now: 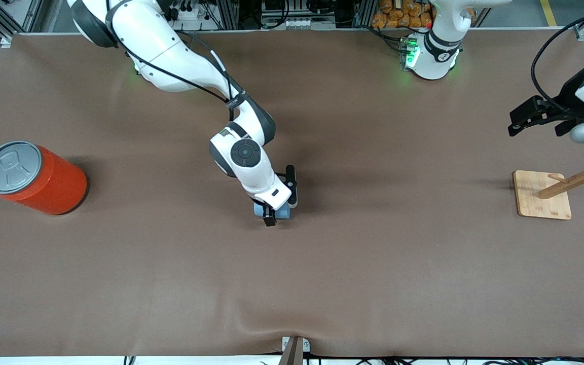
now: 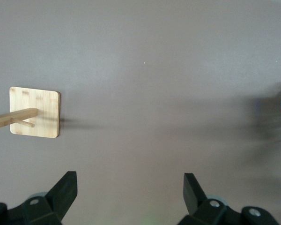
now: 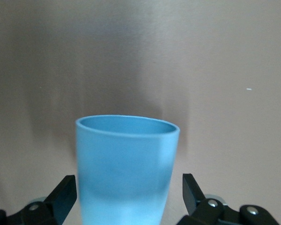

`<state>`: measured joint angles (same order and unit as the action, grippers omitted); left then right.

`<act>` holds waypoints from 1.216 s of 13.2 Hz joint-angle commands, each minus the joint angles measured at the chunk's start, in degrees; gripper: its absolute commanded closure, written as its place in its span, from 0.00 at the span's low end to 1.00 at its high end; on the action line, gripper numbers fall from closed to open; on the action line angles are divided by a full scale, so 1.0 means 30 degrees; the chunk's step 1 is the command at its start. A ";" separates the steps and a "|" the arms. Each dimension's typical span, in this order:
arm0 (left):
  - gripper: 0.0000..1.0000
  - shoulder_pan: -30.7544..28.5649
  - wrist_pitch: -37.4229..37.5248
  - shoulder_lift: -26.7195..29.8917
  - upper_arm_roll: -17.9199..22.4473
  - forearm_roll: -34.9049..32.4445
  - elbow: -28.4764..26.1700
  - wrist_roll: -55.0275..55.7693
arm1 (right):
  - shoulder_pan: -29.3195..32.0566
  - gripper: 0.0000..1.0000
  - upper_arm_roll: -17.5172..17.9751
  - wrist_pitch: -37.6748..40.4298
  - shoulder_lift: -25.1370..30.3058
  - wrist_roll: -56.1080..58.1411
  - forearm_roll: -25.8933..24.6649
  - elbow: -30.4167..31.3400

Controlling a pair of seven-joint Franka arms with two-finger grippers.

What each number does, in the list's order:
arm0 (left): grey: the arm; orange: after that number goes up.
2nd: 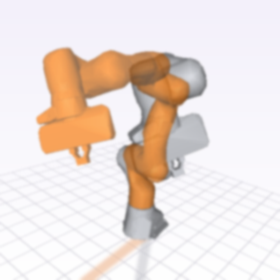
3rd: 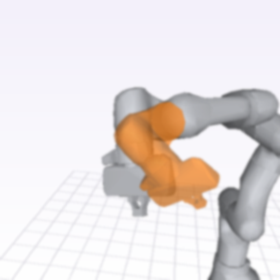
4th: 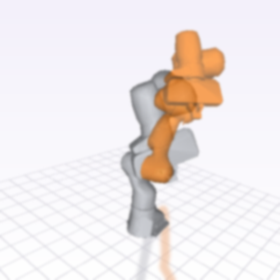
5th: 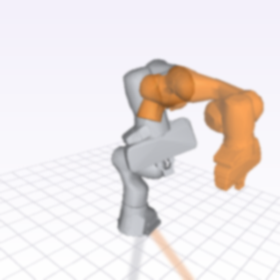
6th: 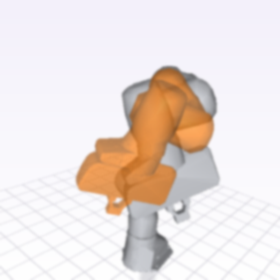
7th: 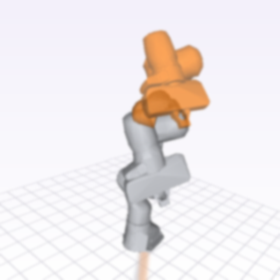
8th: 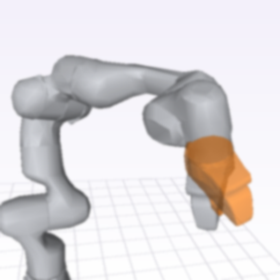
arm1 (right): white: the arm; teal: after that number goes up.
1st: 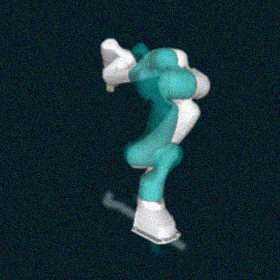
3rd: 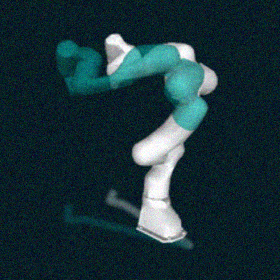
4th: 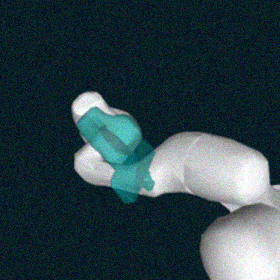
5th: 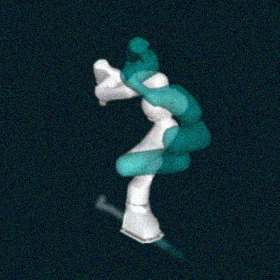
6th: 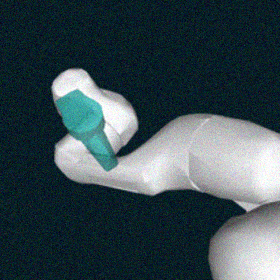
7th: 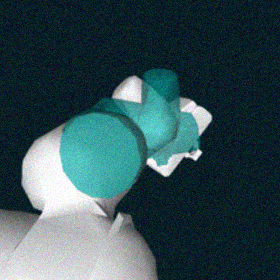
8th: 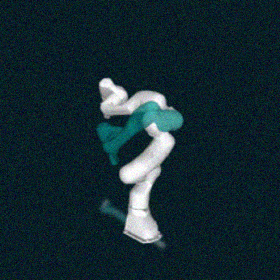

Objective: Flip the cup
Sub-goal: 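Lay the blue cup on its side and open the right gripper, then retract the right gripper while the left gripper reaches toward the cup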

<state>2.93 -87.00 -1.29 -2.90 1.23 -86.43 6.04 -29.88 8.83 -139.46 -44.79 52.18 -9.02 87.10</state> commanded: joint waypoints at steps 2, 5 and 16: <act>0.00 -0.0098 0.0875 -0.0273 -0.0118 -0.0087 0.0304 -0.0051 | 0.0319 0.00 0.0221 0.4375 0.3610 -0.0542 0.0455 0.0030; 0.00 0.0252 0.0905 -0.0331 -0.0147 -0.0087 0.0305 -0.0052 | 0.2012 0.00 0.0133 0.7515 0.6745 -0.2998 0.0898 0.0176; 0.00 0.0285 0.0673 -0.3665 -0.0411 0.4207 0.0451 -0.0432 | 0.8106 0.00 -0.1685 1.6072 1.4250 -1.5275 0.0928 0.0323</act>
<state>4.75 -85.26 -8.67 -4.07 9.18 -86.45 5.78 -9.67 2.44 -92.86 -6.36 12.20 -7.32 85.34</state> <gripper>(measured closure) 0.000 0.000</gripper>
